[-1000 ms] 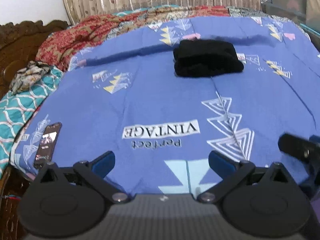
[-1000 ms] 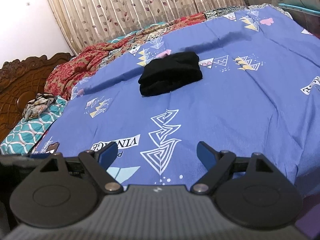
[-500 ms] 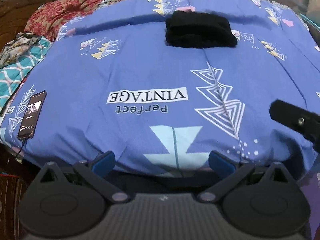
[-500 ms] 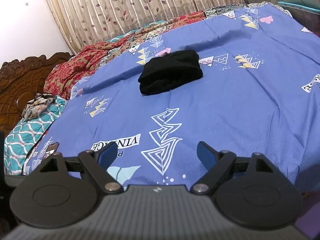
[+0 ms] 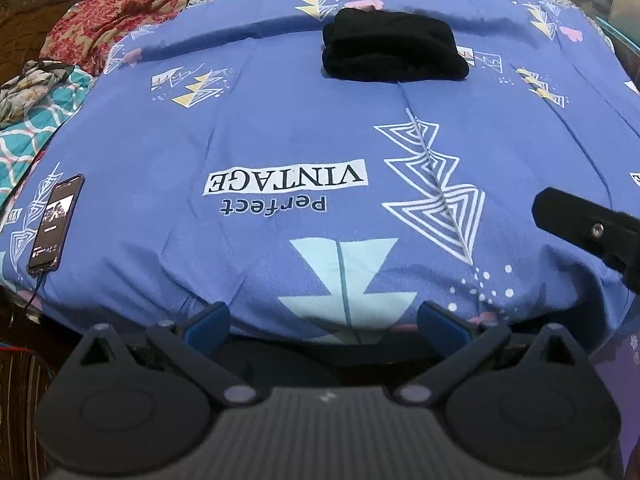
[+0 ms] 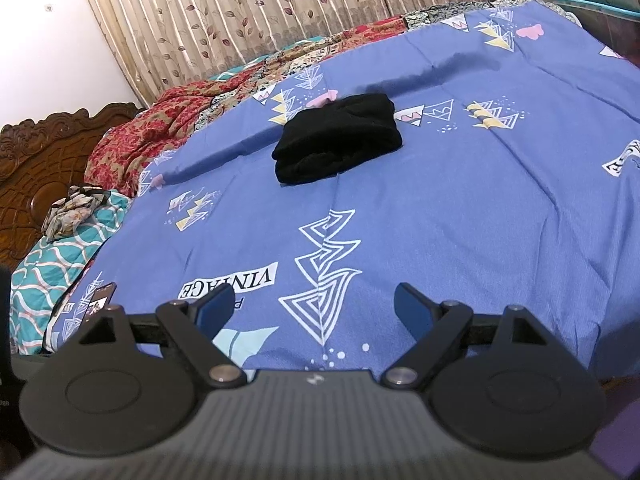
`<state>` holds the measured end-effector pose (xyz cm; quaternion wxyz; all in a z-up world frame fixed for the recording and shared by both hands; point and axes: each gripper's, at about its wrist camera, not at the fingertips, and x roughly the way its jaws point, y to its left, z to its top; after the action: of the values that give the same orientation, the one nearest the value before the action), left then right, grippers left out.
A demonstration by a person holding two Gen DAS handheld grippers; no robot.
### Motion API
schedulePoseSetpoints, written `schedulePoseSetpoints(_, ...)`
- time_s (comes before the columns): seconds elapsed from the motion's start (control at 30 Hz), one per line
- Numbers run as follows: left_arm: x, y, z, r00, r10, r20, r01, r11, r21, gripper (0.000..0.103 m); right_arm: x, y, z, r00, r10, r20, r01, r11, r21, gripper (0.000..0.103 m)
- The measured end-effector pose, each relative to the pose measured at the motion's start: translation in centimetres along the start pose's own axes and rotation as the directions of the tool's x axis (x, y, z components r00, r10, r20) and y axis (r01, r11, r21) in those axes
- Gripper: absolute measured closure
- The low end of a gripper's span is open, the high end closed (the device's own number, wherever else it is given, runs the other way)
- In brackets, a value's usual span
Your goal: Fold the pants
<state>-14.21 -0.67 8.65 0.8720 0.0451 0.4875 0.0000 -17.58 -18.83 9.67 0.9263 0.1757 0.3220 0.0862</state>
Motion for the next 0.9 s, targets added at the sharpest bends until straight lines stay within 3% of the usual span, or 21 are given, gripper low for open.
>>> schedulePoseSetpoints(0.9, -0.22, 0.11, -0.05, 1.000, 0.015, 0.014, -0.015, 1.000, -0.006, 0.000, -0.33, 0.13, 0.13, 0.999, -0.013, 0.035, 0.013, 1.000, 0.005, 0.014)
